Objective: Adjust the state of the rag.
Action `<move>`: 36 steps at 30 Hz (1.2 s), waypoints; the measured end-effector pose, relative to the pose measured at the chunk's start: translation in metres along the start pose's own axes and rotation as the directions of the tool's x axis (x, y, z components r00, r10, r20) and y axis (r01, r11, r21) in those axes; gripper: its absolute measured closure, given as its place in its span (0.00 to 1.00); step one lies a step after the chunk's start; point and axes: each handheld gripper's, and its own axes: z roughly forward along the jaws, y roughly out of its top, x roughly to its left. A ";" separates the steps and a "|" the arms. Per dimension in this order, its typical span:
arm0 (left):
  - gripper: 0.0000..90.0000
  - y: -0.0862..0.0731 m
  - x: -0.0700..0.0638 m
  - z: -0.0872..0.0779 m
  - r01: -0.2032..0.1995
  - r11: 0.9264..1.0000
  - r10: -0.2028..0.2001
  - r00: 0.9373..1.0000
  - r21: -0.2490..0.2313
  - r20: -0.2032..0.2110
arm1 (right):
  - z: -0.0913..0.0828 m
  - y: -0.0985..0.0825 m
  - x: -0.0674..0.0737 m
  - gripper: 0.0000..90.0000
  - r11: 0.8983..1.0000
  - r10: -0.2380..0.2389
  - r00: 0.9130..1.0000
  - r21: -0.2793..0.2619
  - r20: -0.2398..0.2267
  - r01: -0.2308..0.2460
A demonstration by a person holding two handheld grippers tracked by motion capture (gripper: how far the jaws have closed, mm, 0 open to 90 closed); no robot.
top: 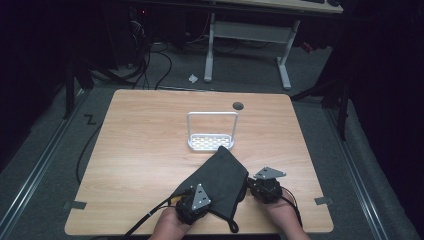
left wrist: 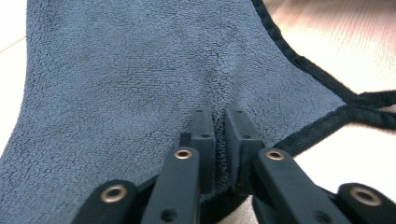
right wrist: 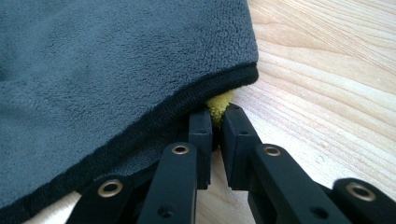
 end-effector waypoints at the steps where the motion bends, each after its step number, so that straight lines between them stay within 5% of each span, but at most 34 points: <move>1: 0.94 0.000 0.000 0.000 -0.001 1.000 0.001 1.000 0.001 -0.003 | 0.000 0.000 0.000 0.93 1.000 0.000 1.000 0.000 0.000 0.000; 7: 0.97 0.001 0.004 -0.007 0.029 1.000 -0.029 1.000 -0.006 -0.012 | 0.000 -0.001 0.000 0.93 1.000 -0.002 1.000 -0.001 -0.005 0.002; 14: 0.98 0.004 0.022 -0.035 0.090 0.992 -0.093 0.995 -0.093 -0.028 | 0.000 0.000 0.000 0.93 1.000 -0.002 1.000 -0.001 -0.008 0.002; 20: 0.98 0.001 0.048 -0.061 0.167 0.971 -0.179 0.982 -0.174 -0.060 | 0.000 0.000 0.000 0.92 1.000 -0.002 1.000 -0.002 -0.008 0.002; 22: 0.98 -0.003 0.062 -0.072 0.206 0.956 -0.225 0.972 -0.206 -0.073 | 0.000 -0.001 0.000 0.92 1.000 -0.002 1.000 0.002 -0.006 0.002; 23: 0.98 -0.003 0.062 -0.072 0.206 0.956 -0.225 0.972 -0.206 -0.073 | 0.000 -0.001 0.000 0.92 1.000 -0.002 1.000 0.003 -0.006 0.002; 27: 0.98 -0.010 0.083 -0.084 0.265 0.932 -0.296 0.950 -0.246 -0.098 | 0.001 -0.001 -0.001 0.92 1.000 -0.004 1.000 0.003 -0.006 0.004; 28: 0.98 -0.017 0.096 -0.090 0.301 0.916 -0.340 0.934 -0.265 -0.113 | 0.001 -0.001 -0.001 0.92 1.000 -0.004 1.000 0.003 -0.006 0.004; 30: 0.98 -0.025 0.110 -0.094 0.346 0.896 -0.390 0.913 -0.279 -0.118 | 0.001 -0.001 -0.002 0.92 1.000 -0.002 1.000 0.002 -0.004 0.002; 31: 0.98 -0.025 0.110 -0.094 0.346 0.896 -0.390 0.913 -0.279 -0.118 | 0.001 -0.001 -0.002 0.92 1.000 -0.002 1.000 0.002 -0.004 0.002; 32: 0.98 -0.029 0.116 -0.096 0.367 0.886 -0.413 0.903 -0.282 -0.122 | 0.001 0.000 -0.002 0.91 1.000 0.004 1.000 0.003 -0.002 -0.004; 33: 0.98 -0.038 0.128 -0.095 0.407 0.872 -0.452 0.883 -0.271 -0.128 | 0.001 0.000 -0.003 0.89 1.000 0.006 1.000 0.000 -0.002 -0.006; 34: 0.98 -0.038 0.128 -0.095 0.407 0.872 -0.452 0.883 -0.271 -0.128 | 0.001 0.000 -0.003 0.88 1.000 0.009 1.000 -0.004 -0.003 -0.009; 36: 0.98 -0.047 0.137 -0.091 0.442 0.865 -0.480 0.867 -0.237 -0.135 | 0.000 0.000 -0.002 0.88 1.000 0.011 1.000 -0.012 -0.002 -0.011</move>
